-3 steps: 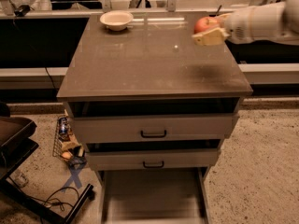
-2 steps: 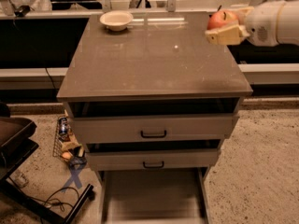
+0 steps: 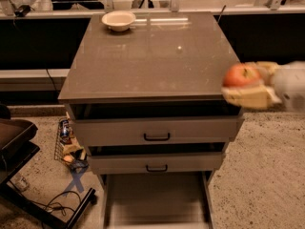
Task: Place apple into bottom drawer
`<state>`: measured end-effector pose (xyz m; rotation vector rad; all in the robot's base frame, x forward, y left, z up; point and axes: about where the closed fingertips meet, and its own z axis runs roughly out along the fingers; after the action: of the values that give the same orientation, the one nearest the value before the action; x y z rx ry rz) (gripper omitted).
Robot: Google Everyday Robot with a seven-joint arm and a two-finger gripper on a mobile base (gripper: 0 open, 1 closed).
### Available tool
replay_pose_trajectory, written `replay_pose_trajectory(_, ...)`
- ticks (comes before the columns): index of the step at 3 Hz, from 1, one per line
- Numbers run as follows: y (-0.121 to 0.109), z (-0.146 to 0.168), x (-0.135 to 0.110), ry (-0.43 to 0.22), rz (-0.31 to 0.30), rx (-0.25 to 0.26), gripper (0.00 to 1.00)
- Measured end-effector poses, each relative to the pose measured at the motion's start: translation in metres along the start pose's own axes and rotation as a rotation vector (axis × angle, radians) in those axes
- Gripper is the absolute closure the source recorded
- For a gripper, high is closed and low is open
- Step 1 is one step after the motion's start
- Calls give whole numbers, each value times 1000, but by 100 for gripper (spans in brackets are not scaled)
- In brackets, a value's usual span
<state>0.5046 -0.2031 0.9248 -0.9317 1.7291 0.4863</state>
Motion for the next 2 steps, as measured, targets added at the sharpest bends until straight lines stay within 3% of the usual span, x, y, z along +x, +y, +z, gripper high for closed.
replay_pose_trajectory(1,24,-48,90,56,110,-16,100)
replay_pose_trajectory(2,39,-74,170,110,216,-44,100)
